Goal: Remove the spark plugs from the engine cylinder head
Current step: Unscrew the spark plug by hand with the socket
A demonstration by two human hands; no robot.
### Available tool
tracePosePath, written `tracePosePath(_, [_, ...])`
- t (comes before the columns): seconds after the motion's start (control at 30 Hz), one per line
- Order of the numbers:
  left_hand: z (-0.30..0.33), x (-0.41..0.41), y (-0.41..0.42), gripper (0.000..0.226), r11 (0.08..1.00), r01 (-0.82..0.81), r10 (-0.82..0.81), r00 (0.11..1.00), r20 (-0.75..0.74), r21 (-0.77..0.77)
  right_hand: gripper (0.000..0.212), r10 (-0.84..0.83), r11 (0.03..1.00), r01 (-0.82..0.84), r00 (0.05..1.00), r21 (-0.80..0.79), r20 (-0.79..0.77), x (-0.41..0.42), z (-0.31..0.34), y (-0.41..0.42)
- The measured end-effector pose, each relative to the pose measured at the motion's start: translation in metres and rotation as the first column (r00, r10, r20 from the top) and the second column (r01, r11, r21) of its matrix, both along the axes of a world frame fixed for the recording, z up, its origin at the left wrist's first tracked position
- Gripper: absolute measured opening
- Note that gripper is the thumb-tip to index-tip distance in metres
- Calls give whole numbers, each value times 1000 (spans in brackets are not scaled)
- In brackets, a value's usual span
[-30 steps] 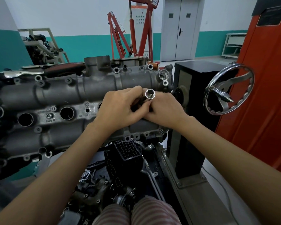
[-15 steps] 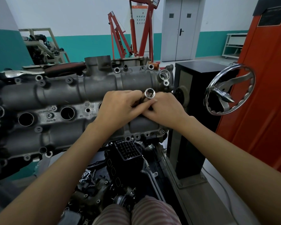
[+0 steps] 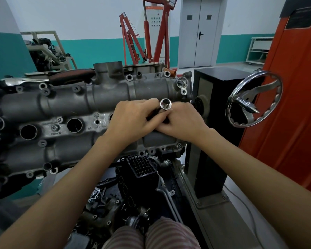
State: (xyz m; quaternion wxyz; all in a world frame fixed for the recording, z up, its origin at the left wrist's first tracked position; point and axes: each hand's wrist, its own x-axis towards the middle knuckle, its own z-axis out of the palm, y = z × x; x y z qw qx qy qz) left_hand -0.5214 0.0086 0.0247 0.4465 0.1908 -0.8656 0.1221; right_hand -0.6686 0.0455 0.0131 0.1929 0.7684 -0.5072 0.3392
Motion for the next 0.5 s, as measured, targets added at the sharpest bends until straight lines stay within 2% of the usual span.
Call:
tracePosePath(0.1, [-1, 0, -3, 55, 1000, -9, 9, 1000, -10, -1, 27, -27, 1000, 27, 999, 10, 28, -2, -1, -2])
tracePosePath(0.23, [-2, 1, -4, 58, 1000, -16, 16, 1000, -8, -1, 17, -70, 997, 70, 997, 30, 12, -2, 0, -2])
tracePosePath(0.3, [-1, 0, -3, 57, 1000, -13, 13, 1000, -6, 7, 20, -44, 999, 44, 999, 32, 7, -1, 0, -2])
tracePosePath(0.5, [0, 2, 0, 49, 996, 49, -50, 999, 5, 69, 48, 13, 999, -12, 1000, 32, -10, -1, 2, -1])
